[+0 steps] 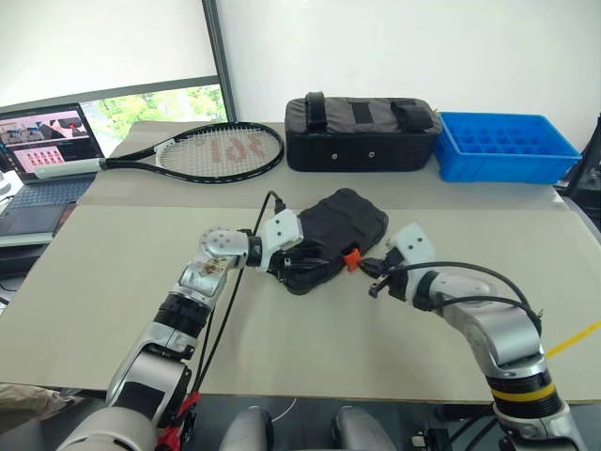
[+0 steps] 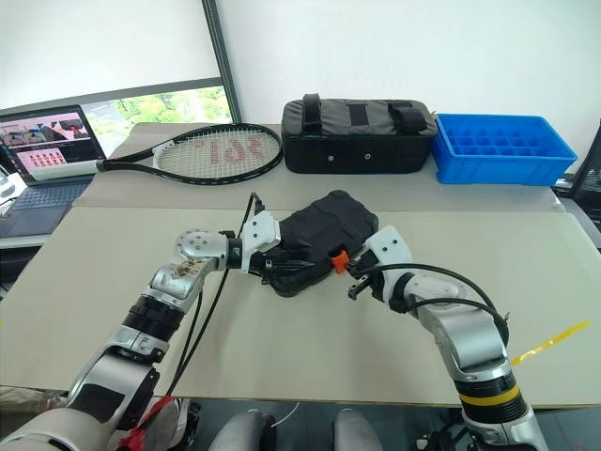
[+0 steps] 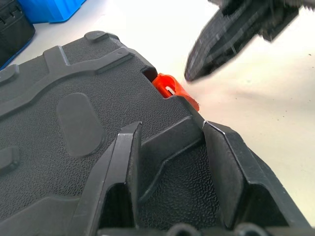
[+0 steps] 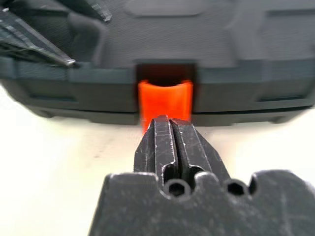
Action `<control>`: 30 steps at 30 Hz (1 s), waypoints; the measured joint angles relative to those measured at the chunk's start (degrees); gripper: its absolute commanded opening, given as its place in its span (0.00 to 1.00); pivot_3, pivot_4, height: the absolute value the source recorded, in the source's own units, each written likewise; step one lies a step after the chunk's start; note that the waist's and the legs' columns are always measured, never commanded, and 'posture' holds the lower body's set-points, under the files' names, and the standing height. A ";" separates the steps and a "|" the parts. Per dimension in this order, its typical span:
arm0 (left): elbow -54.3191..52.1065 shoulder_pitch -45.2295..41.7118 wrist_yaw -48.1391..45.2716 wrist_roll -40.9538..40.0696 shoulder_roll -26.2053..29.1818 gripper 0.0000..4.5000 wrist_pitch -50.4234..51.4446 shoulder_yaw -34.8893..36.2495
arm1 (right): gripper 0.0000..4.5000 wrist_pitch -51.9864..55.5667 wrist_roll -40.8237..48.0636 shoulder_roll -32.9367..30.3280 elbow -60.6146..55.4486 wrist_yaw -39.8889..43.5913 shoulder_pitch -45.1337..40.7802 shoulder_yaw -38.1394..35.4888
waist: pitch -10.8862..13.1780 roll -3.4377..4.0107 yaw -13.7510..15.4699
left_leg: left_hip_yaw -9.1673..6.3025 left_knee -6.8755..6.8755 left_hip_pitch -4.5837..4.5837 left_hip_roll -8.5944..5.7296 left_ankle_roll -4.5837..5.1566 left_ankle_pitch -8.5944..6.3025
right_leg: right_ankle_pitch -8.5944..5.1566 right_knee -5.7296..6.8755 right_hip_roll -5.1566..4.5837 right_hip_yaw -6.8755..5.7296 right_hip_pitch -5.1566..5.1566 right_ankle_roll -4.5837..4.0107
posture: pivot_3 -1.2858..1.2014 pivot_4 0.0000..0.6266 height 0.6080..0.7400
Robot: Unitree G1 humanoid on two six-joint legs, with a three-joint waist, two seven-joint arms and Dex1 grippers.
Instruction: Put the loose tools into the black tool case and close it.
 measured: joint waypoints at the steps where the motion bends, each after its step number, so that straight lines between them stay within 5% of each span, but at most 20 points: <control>1: 0.00 0.00 -0.01 0.00 0.00 0.47 0.00 -0.02 | 0.01 0.00 -0.11 0.30 0.37 0.00 -0.18 0.37 | 0.00 0.00 0.01 | 0.00 0.00 0.00 0.00 0.00 0.00 | 0.00 0.00 0.00 0.00 0.00 0.00 | 0.52 0.24 0.75; 17: -0.05 0.31 0.23 -0.45 -0.13 0.47 -0.12 0.59 | 0.01 -5.72 -4.00 1.50 7.69 0.81 -2.02 2.03 | -0.03 -0.08 -0.55 | 0.05 -0.07 0.17 0.05 0.00 0.00 | -0.01 0.11 0.25 0.49 -0.05 0.01 | 0.52 0.24 0.75; 20: -2.82 2.54 0.95 -3.37 0.16 0.47 2.38 3.53 | 0.17 -8.88 -3.55 -0.77 6.34 3.10 1.71 0.50 | -0.03 -0.08 -0.47 | 0.06 -0.09 0.01 0.04 0.00 0.00 | -0.01 0.08 0.26 0.61 -0.18 0.02 | 0.52 0.24 0.75; 26: -11.93 11.75 4.98 -10.91 6.96 0.95 12.11 15.50 | 0.62 -20.81 -1.15 -6.21 9.37 10.66 10.48 -10.20 | 0.06 -0.18 -0.41 | 0.08 -0.16 -0.23 0.02 0.00 -0.01 | 0.03 -0.02 0.25 0.80 -0.45 -0.05 | 0.52 0.24 0.75; 30: -22.07 22.76 6.94 -14.04 10.75 1.00 16.37 20.11 | 0.91 -30.71 1.92 -6.72 16.05 16.77 11.89 -16.20 | 0.09 -0.16 -0.44 | 0.17 -0.27 0.03 0.02 -0.01 -0.02 | 0.04 -0.11 0.20 1.07 -0.25 -0.06 | 0.52 0.24 0.75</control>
